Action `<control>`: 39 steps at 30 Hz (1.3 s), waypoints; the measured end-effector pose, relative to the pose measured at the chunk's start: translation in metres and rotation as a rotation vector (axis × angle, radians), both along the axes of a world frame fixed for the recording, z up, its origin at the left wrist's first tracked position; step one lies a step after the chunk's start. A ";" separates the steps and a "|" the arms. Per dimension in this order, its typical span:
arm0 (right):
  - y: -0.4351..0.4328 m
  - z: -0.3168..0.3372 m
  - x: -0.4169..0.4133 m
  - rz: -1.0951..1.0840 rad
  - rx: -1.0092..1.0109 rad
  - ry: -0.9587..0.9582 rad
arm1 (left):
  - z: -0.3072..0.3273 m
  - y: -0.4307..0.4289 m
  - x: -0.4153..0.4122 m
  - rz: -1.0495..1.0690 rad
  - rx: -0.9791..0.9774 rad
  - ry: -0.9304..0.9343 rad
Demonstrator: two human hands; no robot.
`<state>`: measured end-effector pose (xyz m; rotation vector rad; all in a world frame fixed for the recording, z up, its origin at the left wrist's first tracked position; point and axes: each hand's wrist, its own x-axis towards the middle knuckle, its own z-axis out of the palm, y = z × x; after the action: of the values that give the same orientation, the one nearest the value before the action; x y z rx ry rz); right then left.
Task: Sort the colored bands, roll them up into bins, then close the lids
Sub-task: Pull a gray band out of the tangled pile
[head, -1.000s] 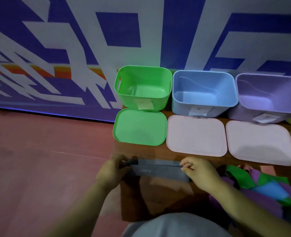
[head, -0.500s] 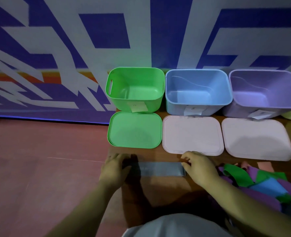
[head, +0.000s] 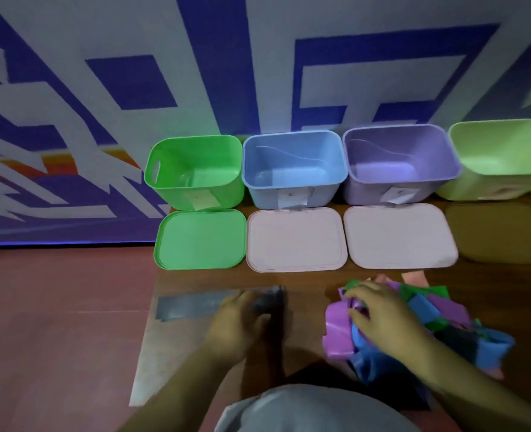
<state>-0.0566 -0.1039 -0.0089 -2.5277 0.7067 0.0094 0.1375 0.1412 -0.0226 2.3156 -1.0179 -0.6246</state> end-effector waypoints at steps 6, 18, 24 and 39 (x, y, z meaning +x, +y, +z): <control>-0.039 -0.001 -0.080 -0.094 -0.015 -0.015 | 0.001 -0.064 -0.058 -0.142 -0.052 0.105; -0.096 -0.005 -0.187 -0.152 0.024 -0.026 | -0.003 -0.163 -0.167 -0.325 -0.028 0.097; -0.118 -0.004 -0.207 -0.099 0.141 0.065 | -0.006 -0.190 -0.197 -0.351 0.019 -0.111; -0.130 -0.003 -0.191 -0.017 0.192 -0.054 | -0.002 -0.212 -0.241 -0.093 0.052 0.409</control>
<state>-0.2472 -0.2340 -0.0120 -2.3302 0.6722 0.0030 -0.1038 -0.0705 -0.0242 2.0691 -0.9225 -1.1190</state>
